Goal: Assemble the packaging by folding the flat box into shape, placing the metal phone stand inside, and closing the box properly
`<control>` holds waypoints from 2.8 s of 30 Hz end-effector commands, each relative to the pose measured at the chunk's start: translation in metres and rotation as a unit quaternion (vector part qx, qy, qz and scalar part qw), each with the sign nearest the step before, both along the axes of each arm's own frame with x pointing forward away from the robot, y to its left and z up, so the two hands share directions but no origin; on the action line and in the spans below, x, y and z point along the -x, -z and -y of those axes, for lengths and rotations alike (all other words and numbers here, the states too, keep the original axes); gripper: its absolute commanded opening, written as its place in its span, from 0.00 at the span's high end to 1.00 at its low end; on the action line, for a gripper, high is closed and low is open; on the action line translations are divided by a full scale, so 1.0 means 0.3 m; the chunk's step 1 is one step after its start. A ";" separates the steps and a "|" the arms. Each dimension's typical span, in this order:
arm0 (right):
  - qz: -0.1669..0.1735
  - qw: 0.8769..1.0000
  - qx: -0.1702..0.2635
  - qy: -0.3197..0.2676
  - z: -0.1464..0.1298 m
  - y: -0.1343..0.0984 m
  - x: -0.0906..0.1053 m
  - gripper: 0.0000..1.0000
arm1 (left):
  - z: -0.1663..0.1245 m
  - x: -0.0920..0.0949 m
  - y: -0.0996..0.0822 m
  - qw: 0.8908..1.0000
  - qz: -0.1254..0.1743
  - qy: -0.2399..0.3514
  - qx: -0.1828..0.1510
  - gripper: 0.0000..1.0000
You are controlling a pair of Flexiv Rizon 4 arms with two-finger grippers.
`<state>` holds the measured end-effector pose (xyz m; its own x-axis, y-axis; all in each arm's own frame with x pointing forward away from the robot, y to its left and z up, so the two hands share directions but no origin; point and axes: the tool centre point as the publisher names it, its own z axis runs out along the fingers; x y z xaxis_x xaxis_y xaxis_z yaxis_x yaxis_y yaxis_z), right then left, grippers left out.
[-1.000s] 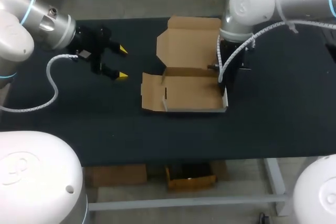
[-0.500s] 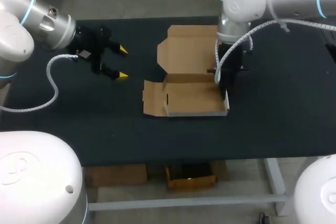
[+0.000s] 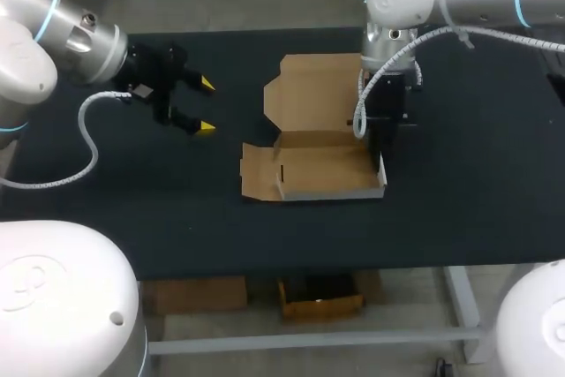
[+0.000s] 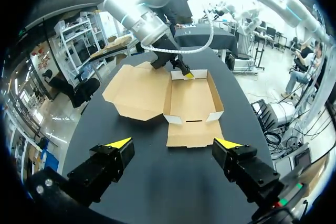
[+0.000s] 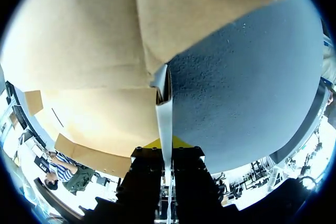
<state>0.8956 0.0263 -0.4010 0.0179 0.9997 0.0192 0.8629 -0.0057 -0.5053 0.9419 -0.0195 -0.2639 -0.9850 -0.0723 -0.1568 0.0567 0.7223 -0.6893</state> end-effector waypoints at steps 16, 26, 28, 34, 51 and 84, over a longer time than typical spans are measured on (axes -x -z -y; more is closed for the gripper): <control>0.002 1.000 0.012 0.004 -0.011 0.010 0.043 1.00 | -0.001 -0.001 -0.003 1.000 -0.001 0.001 -0.002 0.00; 0.019 1.000 0.007 0.004 -0.015 0.005 0.050 0.92 | -0.001 -0.001 -0.003 1.000 -0.001 0.001 -0.002 0.00; 0.022 1.000 0.005 0.004 -0.015 0.006 0.050 0.91 | -0.001 -0.001 -0.003 1.000 -0.001 0.001 -0.002 0.00; 0.049 0.999 0.000 0.007 -0.017 0.008 0.051 0.94 | -0.001 -0.001 -0.003 1.000 -0.001 0.001 -0.002 0.00; 0.168 0.985 -0.025 0.028 -0.018 0.009 0.058 0.93 | -0.001 -0.001 -0.003 1.000 -0.001 0.001 -0.002 0.00; 0.229 0.972 -0.020 0.041 -0.044 0.044 0.012 0.92 | -0.001 -0.001 -0.003 1.000 -0.001 0.001 -0.002 0.00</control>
